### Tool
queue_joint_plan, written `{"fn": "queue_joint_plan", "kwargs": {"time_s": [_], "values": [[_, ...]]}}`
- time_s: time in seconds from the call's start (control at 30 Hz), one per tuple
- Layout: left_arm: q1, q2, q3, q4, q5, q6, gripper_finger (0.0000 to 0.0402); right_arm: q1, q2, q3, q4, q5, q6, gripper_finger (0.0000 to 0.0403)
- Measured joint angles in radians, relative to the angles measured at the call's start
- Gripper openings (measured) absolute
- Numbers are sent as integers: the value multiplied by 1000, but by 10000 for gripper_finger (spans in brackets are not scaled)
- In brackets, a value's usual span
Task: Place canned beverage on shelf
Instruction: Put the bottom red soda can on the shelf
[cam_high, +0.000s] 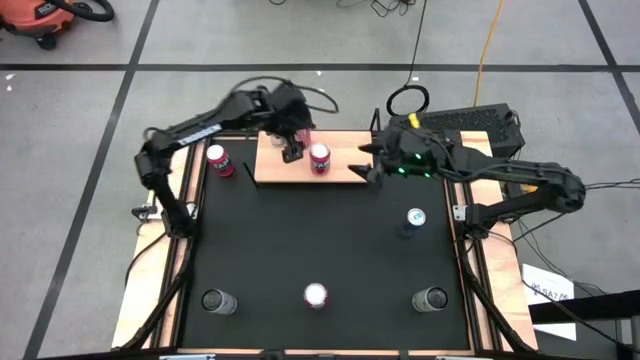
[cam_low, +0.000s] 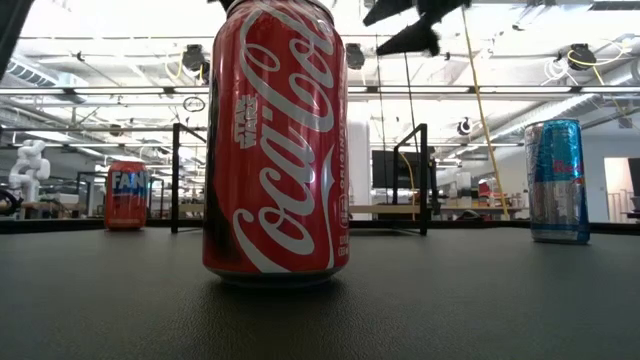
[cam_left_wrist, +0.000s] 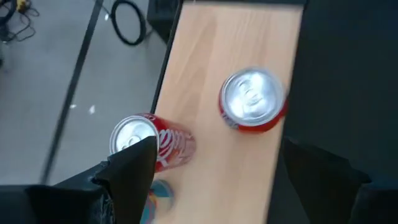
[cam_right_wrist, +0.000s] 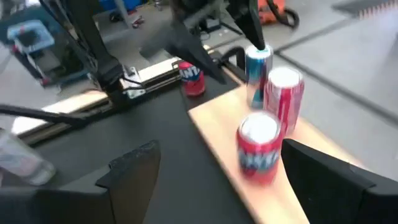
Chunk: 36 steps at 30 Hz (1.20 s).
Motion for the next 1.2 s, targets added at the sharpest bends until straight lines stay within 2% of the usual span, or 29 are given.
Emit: {"fn": "queue_joint_plan", "kwargs": {"time_s": [0.2,0.37,0.5,0.67,0.8,0.97,1.2], "values": [[25,-99,-16,15,132,-103,331,-86,136,0,109,-142,-197,320],[23,-178,-129,69,144,-126,331,-128,261,57,123,-164,-259,321],[27,-244,-236,91,144,-127,331,-149,385,263,6,-216,-299,329],[27,-329,-347,164,173,-132,331,-181,578,550,-303,-240,-393,348],[38,-394,-429,218,196,-125,331,-216,699,701,-459,-273,-414,358],[62,-462,-537,305,231,-144,331,-236,782,784,-492,-290,-471,359],[68,-484,-628,380,232,-177,331,-242,787,773,-513,-320,-559,359]]}}
